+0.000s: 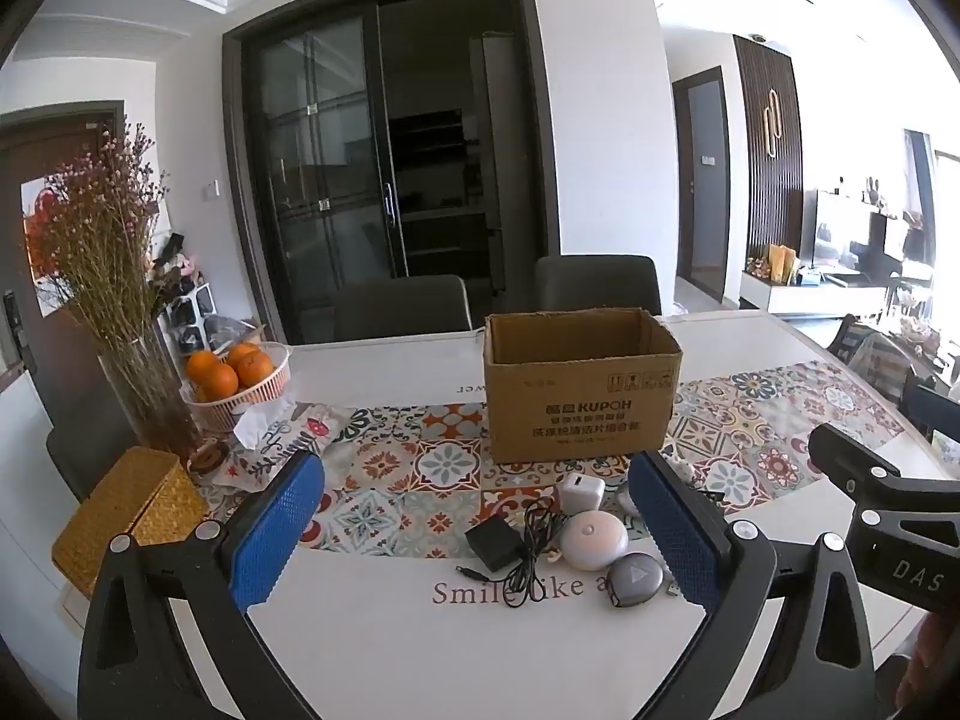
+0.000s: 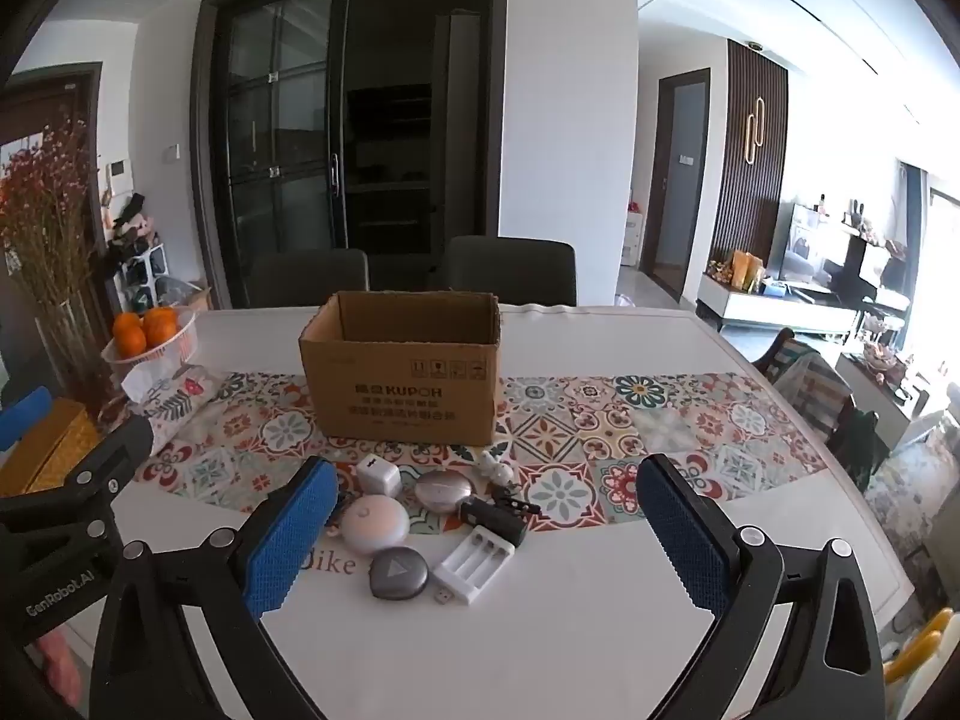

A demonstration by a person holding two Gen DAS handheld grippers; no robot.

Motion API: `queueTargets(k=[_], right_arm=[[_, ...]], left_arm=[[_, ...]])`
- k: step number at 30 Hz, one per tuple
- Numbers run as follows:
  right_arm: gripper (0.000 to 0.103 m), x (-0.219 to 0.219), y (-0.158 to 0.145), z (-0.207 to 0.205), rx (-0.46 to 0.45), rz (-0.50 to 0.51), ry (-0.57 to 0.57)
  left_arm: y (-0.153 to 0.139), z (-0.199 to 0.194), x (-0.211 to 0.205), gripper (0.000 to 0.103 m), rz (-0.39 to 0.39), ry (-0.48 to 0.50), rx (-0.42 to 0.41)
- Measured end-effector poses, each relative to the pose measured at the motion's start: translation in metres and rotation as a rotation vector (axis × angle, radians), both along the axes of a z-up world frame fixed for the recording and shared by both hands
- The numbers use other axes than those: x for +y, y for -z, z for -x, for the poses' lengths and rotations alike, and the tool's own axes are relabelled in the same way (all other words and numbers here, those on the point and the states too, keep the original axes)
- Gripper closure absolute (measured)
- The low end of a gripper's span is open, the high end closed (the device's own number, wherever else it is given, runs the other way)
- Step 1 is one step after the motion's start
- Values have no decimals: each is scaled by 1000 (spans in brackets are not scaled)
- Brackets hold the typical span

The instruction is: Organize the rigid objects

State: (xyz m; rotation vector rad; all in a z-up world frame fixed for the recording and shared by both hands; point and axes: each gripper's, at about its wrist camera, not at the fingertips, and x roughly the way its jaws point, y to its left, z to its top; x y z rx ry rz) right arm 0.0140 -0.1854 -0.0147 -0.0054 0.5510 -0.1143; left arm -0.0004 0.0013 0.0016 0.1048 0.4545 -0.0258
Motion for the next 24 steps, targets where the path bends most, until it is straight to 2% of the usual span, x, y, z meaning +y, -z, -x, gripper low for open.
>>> queueTargets(k=[24], right_arm=[[2, 2, 0, 0, -1, -6, -17]], left_arm=[[-1, 3, 2, 0, 2, -1, 1]])
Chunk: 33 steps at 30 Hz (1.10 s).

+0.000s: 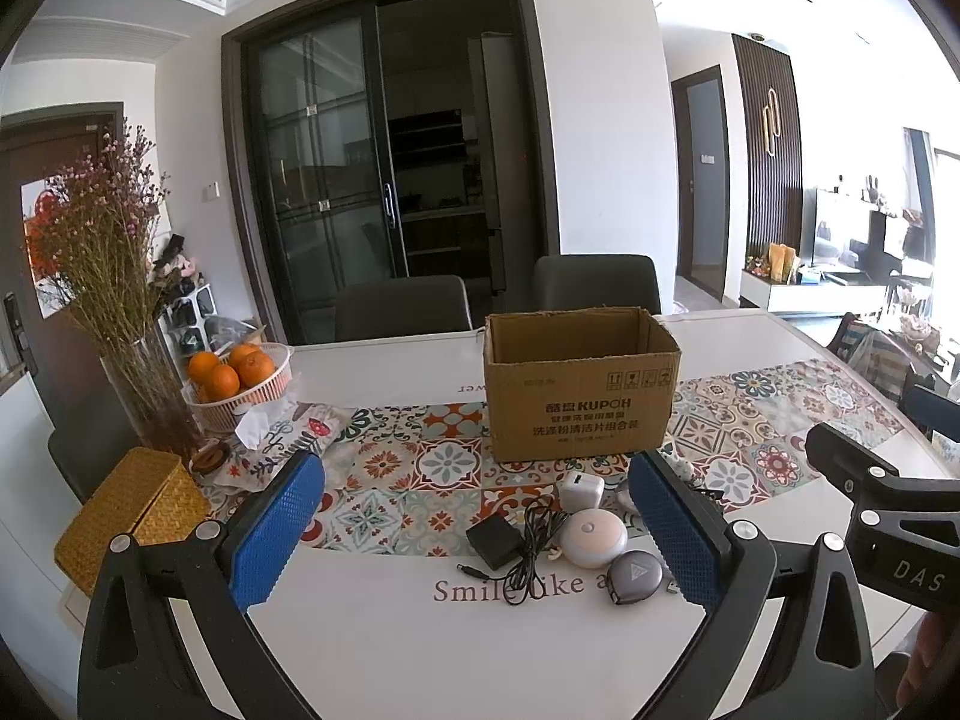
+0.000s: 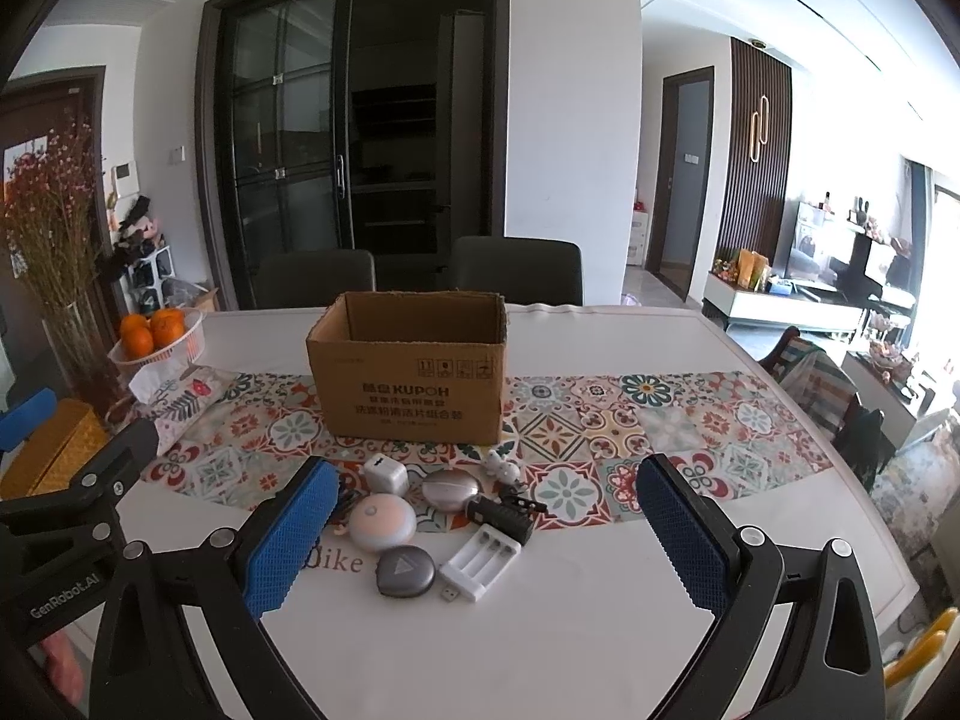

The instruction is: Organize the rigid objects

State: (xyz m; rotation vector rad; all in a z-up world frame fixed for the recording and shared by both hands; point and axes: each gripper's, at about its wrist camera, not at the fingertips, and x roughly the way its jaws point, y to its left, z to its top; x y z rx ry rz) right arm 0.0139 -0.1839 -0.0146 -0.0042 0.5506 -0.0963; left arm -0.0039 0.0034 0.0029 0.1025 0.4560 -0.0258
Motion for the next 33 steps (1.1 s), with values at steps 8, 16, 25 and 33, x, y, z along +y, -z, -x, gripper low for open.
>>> queueTargets(k=[8, 16, 25, 33], right_arm=[[2, 0, 0, 0, 2, 0, 0], [2, -1, 0, -1, 5, -4, -2], [2, -1, 1, -1, 8, -7, -5], [2, -1, 1, -2, 10, -7, -5]], left_arm=[[-3, -2, -2, 0, -3, 4, 8], [-3, -5, -3, 0, -4, 6, 12], [-3, -6, -3, 0, -3, 7, 13], [-3, -7, -3, 0, -2, 8, 14]])
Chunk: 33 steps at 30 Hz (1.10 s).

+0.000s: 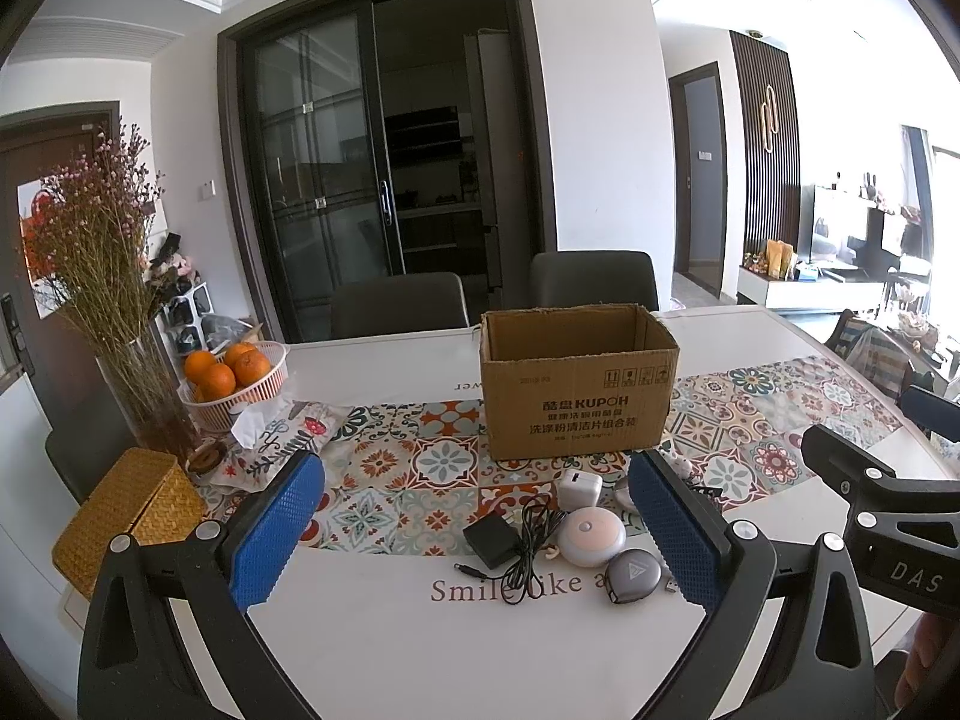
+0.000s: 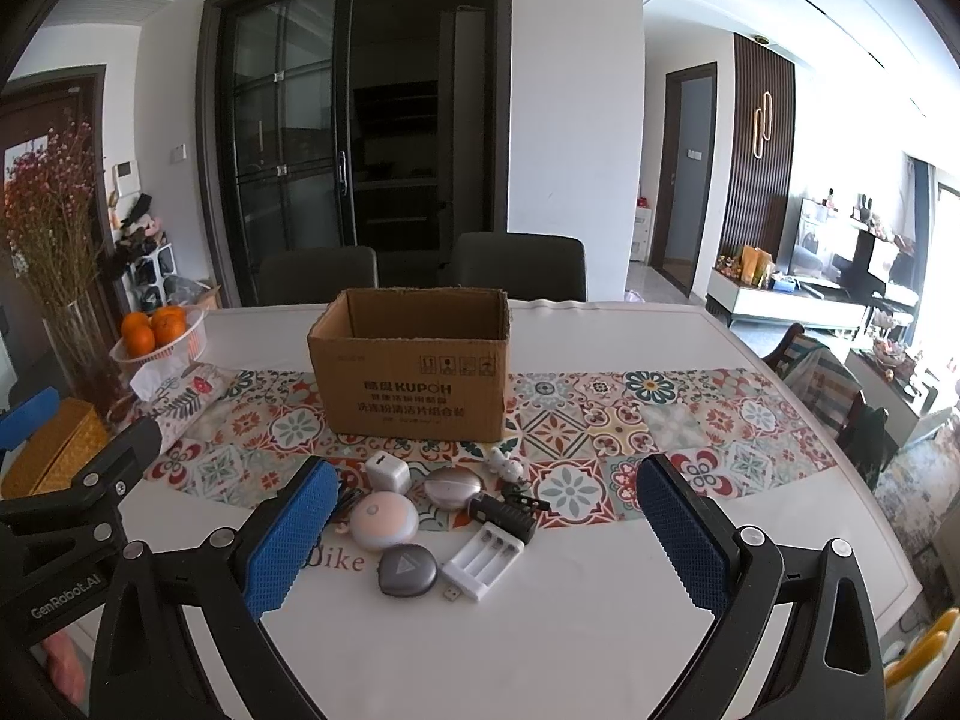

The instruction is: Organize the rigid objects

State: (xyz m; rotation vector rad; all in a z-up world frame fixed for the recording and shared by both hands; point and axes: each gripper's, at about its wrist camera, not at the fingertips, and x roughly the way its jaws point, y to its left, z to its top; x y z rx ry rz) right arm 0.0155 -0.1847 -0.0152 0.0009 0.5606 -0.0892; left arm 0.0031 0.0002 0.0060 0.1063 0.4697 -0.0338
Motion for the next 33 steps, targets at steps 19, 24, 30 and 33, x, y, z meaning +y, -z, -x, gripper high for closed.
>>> queueTargets(k=[19, 24, 30, 33], right_arm=[[2, 4, 4, -2, 14, 0, -17], [2, 4, 10, -6, 38, -11, -18], [2, 11, 27, -16, 87, -14, -50], [2, 16, 38, -23, 113, -13, -66]], left_arm=[[8, 2, 2, 0, 8, -2, 16], [18, -2, 7, 0, 19, -12, 60], [33, -9, 12, 0, -14, -37, 95], [41, -14, 16, 0, -32, -38, 113]])
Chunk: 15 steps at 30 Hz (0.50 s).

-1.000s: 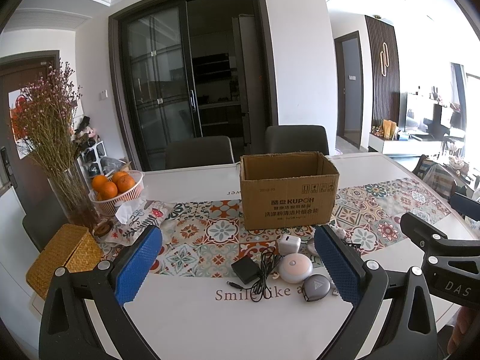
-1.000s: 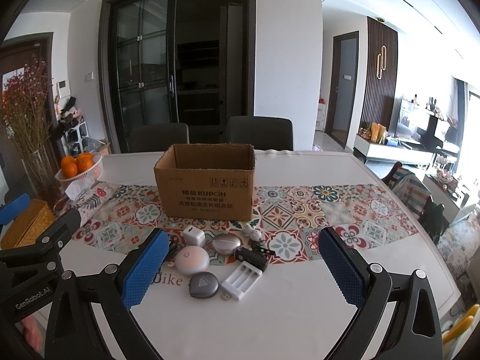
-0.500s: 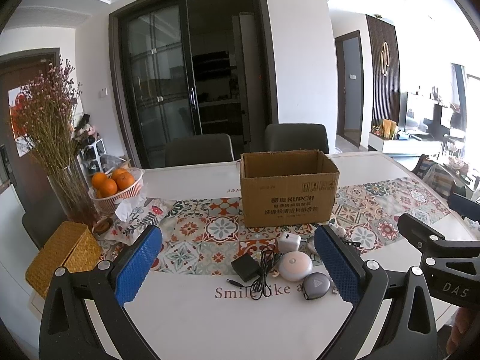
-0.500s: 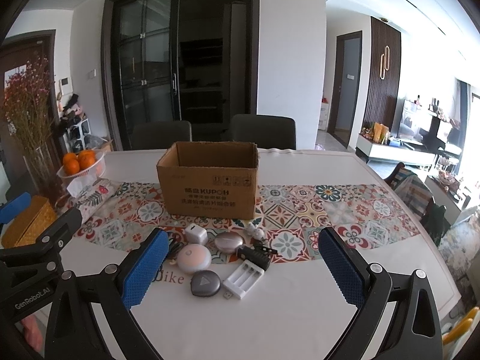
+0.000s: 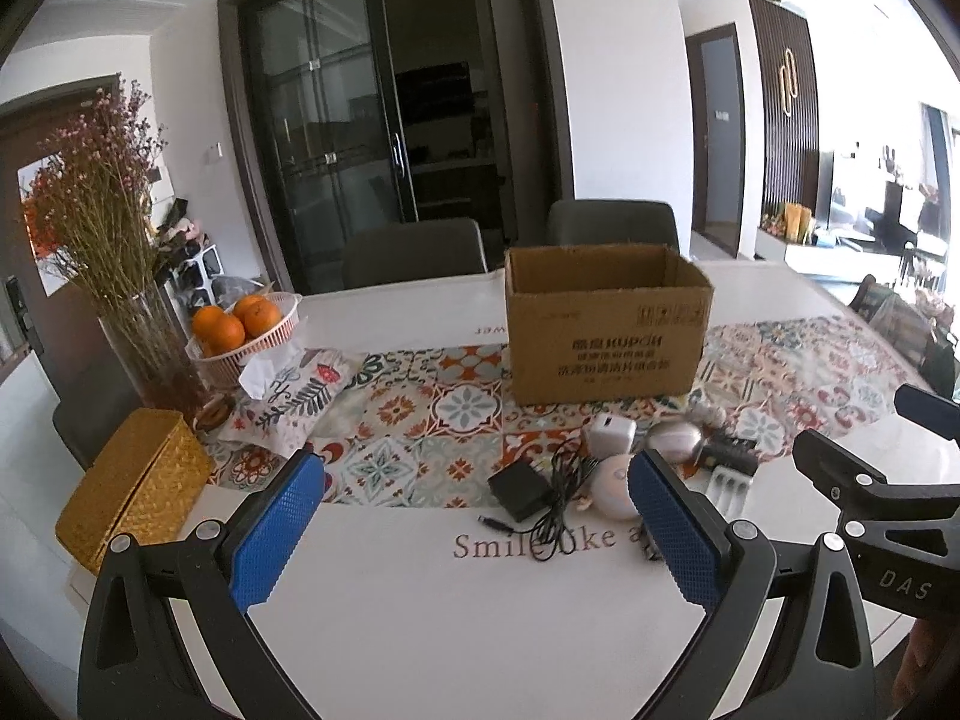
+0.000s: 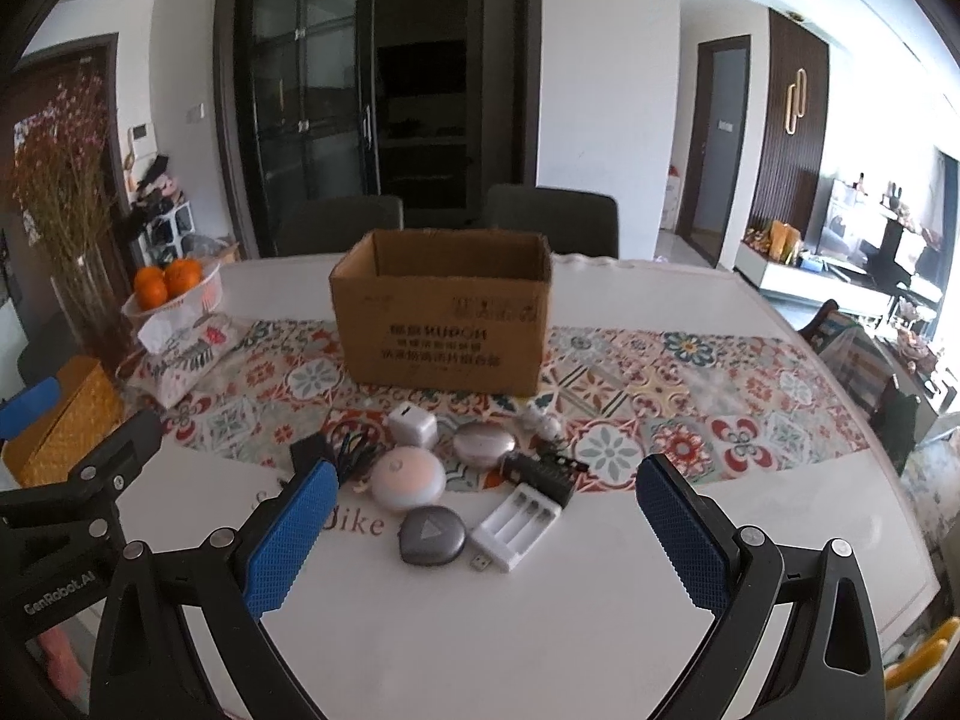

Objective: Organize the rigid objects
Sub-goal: 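Close the left gripper on the black adapter while the right grips the grey tape measure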

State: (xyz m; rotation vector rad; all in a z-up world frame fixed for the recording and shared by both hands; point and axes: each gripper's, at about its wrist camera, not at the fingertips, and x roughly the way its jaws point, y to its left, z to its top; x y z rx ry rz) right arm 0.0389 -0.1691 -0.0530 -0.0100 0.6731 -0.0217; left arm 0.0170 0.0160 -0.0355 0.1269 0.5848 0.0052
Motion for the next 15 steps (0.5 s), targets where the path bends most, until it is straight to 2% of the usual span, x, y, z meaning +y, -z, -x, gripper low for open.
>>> queueTargets(k=[9, 15], right_arm=[[2, 22, 30, -17, 45, -1, -3], [2, 41, 48, -28, 50, -17, 67]], left_arm=[[31, -27, 21, 0, -3, 73, 56], [53, -53, 39, 1, -12, 165, 70]])
